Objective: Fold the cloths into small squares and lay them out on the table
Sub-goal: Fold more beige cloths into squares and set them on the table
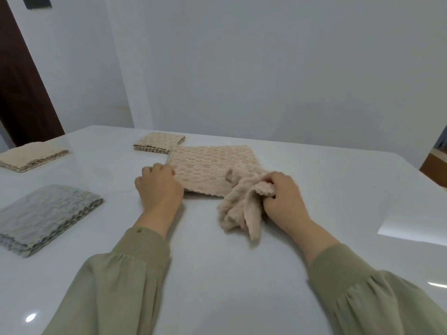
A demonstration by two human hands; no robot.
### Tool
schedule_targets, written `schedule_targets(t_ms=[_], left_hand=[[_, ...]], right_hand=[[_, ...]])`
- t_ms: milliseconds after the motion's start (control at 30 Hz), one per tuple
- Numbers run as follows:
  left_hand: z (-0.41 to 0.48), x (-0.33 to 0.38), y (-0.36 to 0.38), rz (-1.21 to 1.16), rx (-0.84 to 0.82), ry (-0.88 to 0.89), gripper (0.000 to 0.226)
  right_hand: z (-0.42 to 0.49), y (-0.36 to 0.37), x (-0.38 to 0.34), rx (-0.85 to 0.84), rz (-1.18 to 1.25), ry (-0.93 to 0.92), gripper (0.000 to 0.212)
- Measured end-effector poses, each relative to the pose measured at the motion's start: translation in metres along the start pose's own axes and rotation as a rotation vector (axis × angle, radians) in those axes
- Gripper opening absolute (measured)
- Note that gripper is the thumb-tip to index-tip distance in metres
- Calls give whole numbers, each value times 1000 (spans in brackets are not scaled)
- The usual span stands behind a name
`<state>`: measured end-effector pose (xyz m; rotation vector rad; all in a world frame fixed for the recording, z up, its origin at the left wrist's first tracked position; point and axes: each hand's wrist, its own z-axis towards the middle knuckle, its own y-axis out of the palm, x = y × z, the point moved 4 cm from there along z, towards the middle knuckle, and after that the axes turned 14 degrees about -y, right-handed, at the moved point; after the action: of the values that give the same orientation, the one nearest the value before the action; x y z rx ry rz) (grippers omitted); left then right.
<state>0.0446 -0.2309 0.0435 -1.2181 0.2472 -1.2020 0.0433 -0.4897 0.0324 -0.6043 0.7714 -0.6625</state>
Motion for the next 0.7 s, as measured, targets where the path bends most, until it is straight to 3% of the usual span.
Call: schedule_targets(t_ms=[67,133,200,267,367,433,533,700], left_hand=[[-6,7,-4,-212,63,140,44],[-15,19,3,-318,-83,248,43],[-21,28,22,-256,-305,304,39],[-20,27,39,-58,-437,372,40],[-13,24,39,-15,-422,337,30],[-12,23,33,-18,-368,274,19],[-15,23,26,98,-314,191,22],[-14,15,8,376,-369,-6,17]], right_hand=[[-4,5,-16,-64,259,-95,43],[-7,6,-29,-37,260,-186,48],[-9,7,-43,-41,157,-283,54],[-11,17,-53,-252,33,-297,66],[-12,37,-49,-534,-210,-251,57],[-10,37,-43,-499,-272,-198,53],[-6,28,-28,-333,-407,-65,56],[-7,2,18,-227,-476,322,50]])
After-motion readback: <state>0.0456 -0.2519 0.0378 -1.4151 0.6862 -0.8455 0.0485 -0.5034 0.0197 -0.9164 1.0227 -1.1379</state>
